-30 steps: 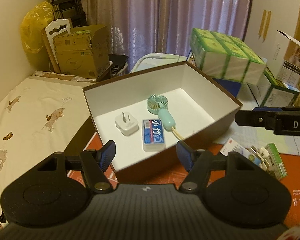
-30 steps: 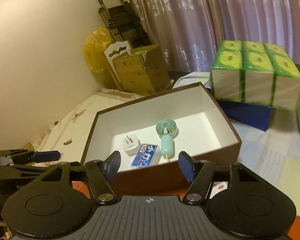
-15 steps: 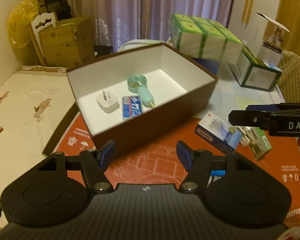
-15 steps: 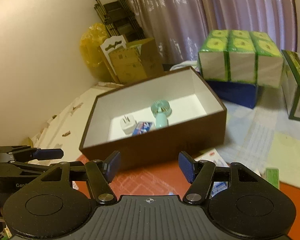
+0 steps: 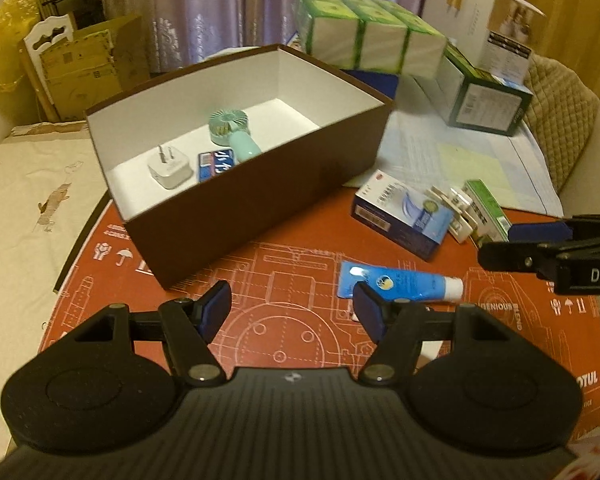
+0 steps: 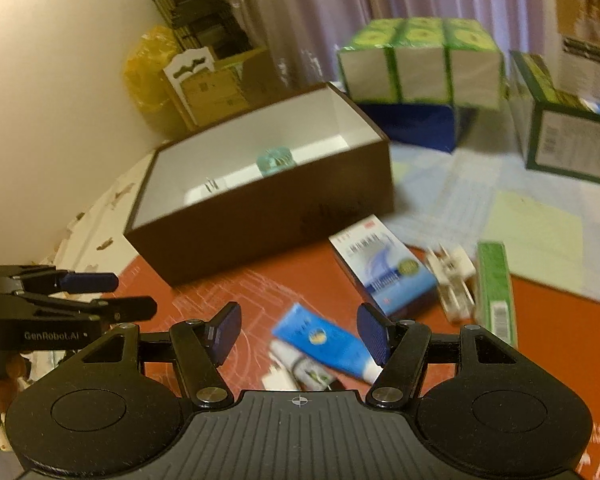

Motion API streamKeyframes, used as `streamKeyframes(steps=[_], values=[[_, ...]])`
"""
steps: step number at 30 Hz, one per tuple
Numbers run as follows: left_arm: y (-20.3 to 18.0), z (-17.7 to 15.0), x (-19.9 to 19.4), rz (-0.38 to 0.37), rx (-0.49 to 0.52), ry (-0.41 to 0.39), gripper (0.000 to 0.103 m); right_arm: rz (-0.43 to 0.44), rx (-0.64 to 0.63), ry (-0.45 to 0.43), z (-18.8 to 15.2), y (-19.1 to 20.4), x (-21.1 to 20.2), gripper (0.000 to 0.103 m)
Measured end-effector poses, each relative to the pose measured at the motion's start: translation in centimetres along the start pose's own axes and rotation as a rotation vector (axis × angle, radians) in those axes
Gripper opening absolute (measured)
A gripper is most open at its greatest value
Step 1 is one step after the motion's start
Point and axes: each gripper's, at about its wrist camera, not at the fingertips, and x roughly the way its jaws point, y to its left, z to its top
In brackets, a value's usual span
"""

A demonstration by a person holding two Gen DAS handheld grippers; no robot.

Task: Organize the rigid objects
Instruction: 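Withdraw both grippers from the box back toward the table items, then grasp the white rectangular block with the left gripper while the right gripper grasps the green slim box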

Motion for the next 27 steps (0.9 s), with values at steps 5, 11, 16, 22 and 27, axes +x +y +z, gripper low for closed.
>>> streamKeyframes(steps=[5,11,16,22,27], values=[[-0.8,-0.2,0.7,-0.024,0.024,0.011,0.064,-0.039,0.025,0.031,-1.5,-1.2,-0.4,0.061],[-1.7,-0.5,1.7,-0.045,0.045,0.038,0.064,-0.083,0.056,0.065,-3.4,-2.4,-0.7,0.061],[-2.5,-1.0,2.7,-0.071,0.074,0.061,0.064,-0.11,0.072,0.083,-4.3,-3.2,-0.6,0.061],[-3.5,-1.9,3.8,-0.136,0.123,0.079,0.064,-0.154,0.074,0.11,-5.2,-4.0,-0.6,0.061],[-5.0,-3.0,4.9,-0.197,0.209,0.072,0.064,-0.174,0.101,0.127,-6.0,-4.9,-0.6,0.061]])
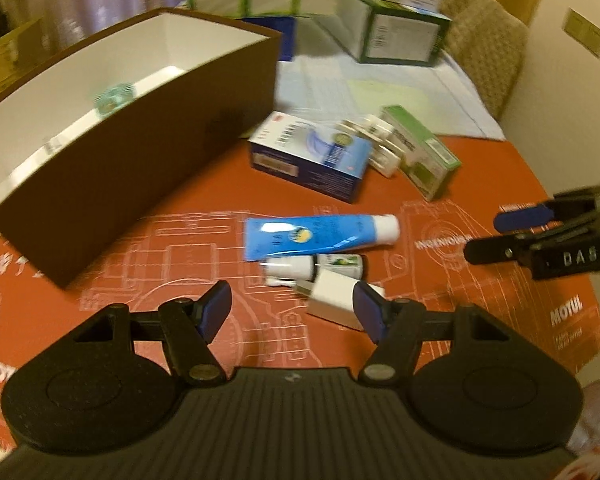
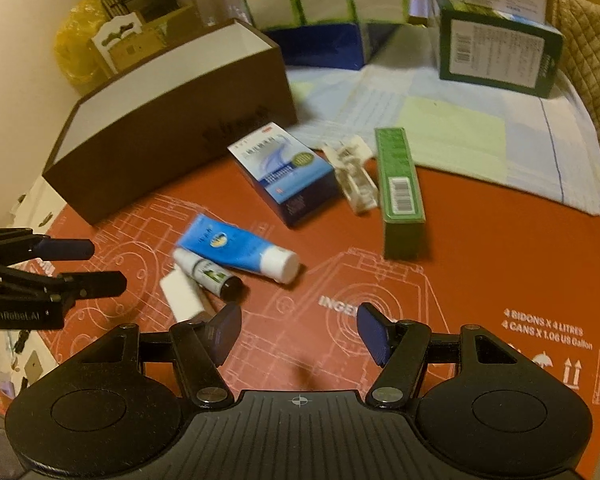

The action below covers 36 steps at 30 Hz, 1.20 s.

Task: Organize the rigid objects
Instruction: 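Grasp the white rectangular block with the left gripper while the right gripper grasps the green slim box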

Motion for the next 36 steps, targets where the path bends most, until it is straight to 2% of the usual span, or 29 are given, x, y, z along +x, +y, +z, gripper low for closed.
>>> streamKeyframes(steps=[5,10,18,25,30,36], values=[[-1.8,-0.6,1.5,-0.022,0.118,-0.013,0.064,-0.028,0.024,0.019,-0.8,-1.0,0.0,0.061],[-3.1,-0.8,2.9,-0.05,0.188,-0.013,0.064,-0.049,0.055,0.035,-1.5,-2.0,-0.1,0.061],[-4.3,-0.7,5.0,-0.043,0.272,-0.004,0.061,-0.064,0.088,0.05,-2.2,-2.7,-0.3,0.061],[-4.5,-1.0,5.6,-0.044,0.308,-0.003,0.047,-0.069,0.09,0.055,-2.1,-2.9,-0.2,0.061],[-4.2,-1.1,5.4,-0.034,0.306,-0.005,0.046,-0.068,0.077,0.052,-1.7,-2.8,0.1,0.061],[-2.4,-1.1,4.6,0.025,0.242,-0.01,0.046,-0.093,0.066,0.001,-0.8,-2.9,0.2,0.061]])
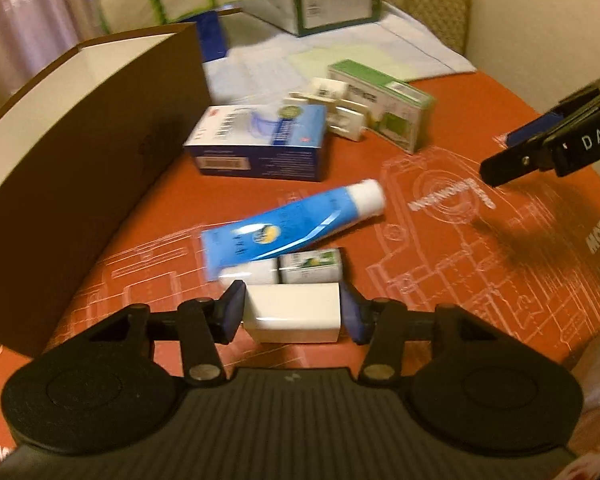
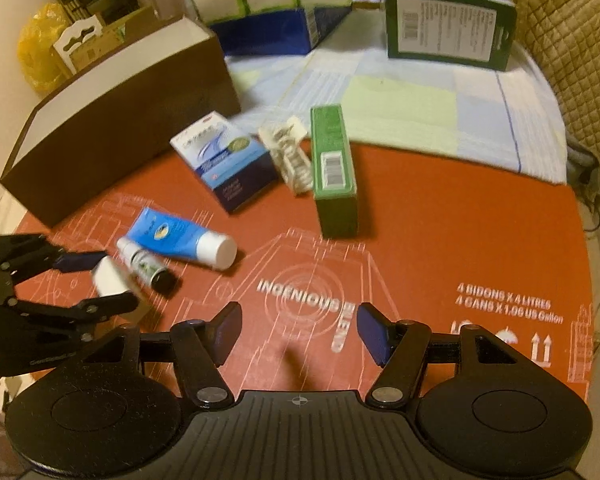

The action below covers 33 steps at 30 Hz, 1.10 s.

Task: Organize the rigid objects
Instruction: 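Grasp the white rectangular block with the left gripper while the right gripper grasps the green slim box, then lift and carry the white block and green box over the brown box with both grippers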

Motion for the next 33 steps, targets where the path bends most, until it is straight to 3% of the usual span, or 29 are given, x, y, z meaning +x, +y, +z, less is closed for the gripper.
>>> streamKeyframes(steps=[10,19,20,22,33], values=[[4.0,0.7,-0.8,0.103,-0.152,0.003,0.046,-0.078,-0.008,-0.095,2.9,-0.7,2.3,0.059],[6.1,1.3,-0.8,0.142,-0.219,0.018,0.046,-0.102,-0.023,-0.11,4.9,-1.3,5.0,0.038],[6.1,1.3,-0.8,0.144,-0.219,0.019,0.046,-0.1,-0.028,-0.111,4.9,-1.3,5.1,0.029],[6.2,1.3,-0.8,0.144,-0.222,0.023,0.046,-0.105,-0.045,-0.115,4.8,-1.2,5.1,0.027],[6.3,1.2,-0.5,0.135,-0.233,0.039,0.046,-0.073,-0.05,-0.004,1.1,-1.3,1.7,0.026]])
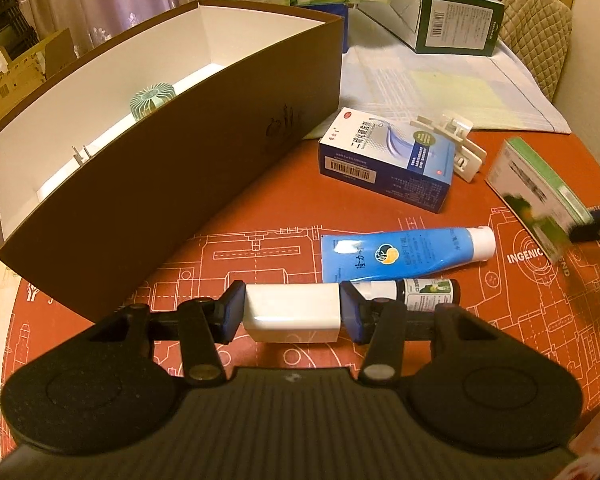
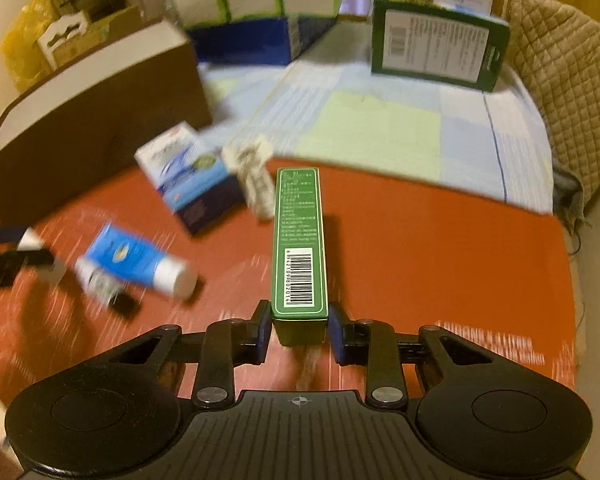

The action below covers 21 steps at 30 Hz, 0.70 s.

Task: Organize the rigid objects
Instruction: 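Lift and carry the white block and green box over the brown box with both grippers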

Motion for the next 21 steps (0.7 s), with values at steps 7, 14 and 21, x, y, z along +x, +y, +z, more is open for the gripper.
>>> streamKeyframes(steps=[7,14,21], values=[[-0.1,0.0,-0.1,-0.003,0.002,0.001,0.046,0.015,-0.041,0.052,-1.3,0.4,-1.6,0.031],[-0.3,0.0,-0.5,0.001,0.001,-0.003,0.046,-0.01,-0.035,0.031,0.1,0.6,0.1,0.046],[0.3,0.0,-1.2,0.019,-0.018,-0.016,0.046,-0.025,-0.053,0.035,1.5,0.8,2.6,0.046]])
